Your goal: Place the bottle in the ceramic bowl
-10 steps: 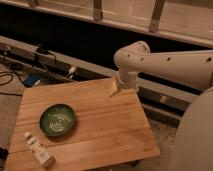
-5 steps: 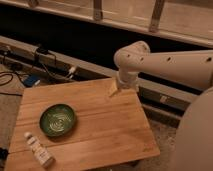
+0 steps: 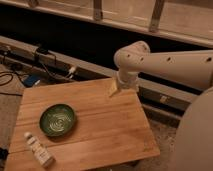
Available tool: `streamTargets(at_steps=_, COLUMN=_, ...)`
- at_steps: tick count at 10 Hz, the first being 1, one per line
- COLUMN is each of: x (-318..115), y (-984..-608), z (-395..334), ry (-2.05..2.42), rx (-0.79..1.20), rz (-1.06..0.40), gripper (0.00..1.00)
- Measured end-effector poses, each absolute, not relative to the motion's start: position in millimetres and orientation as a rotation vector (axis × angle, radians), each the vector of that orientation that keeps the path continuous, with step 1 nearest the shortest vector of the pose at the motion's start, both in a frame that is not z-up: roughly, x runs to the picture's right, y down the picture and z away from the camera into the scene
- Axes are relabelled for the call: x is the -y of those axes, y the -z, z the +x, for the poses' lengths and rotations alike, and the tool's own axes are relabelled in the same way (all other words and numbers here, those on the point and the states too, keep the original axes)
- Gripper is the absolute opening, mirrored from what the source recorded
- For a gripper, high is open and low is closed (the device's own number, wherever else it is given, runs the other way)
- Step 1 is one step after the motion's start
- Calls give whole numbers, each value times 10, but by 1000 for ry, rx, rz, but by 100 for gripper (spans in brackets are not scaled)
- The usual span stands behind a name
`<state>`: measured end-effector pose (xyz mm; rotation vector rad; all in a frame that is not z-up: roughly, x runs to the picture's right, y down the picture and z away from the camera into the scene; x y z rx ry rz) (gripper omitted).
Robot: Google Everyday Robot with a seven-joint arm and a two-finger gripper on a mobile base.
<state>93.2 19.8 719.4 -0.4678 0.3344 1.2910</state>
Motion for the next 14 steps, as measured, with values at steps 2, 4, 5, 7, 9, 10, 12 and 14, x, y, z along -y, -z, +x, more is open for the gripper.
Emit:
streamTargets(at_steps=2, x=-178, y=-7178, z=870, ry=-1250, rx=-301, rz=-501, gripper=80)
streamTargets(at_steps=4, x=-105, y=-7179, z=624, ry=-1180, rx=-255, rz=-533, gripper=80)
streamTargets(at_steps=5, x=-42, y=-7198, z=289, ry=-1114, rx=-219, rz=-561, gripper=80)
streamTargets(at_steps=7, x=8, y=-7233, z=-126, ry=-1040, rx=-186, rz=-592, gripper=80)
streamTargets(at_steps=9, x=-49, y=-7230, z=-797, ry=-920, rx=-145, rz=-636, gripper=80)
streamTargets(at_steps=10, x=-123, y=-7200, z=-1054, ry=-878, rx=-131, rz=-652, gripper=80)
streamTargets(at_steps=12, x=-195, y=-7171, z=-1261, ry=-848, rx=-124, rz=-663, gripper=80)
streamTargets(at_steps=14, x=-189, y=-7176, z=-1209, ry=-854, rx=-132, rz=-661, gripper=80)
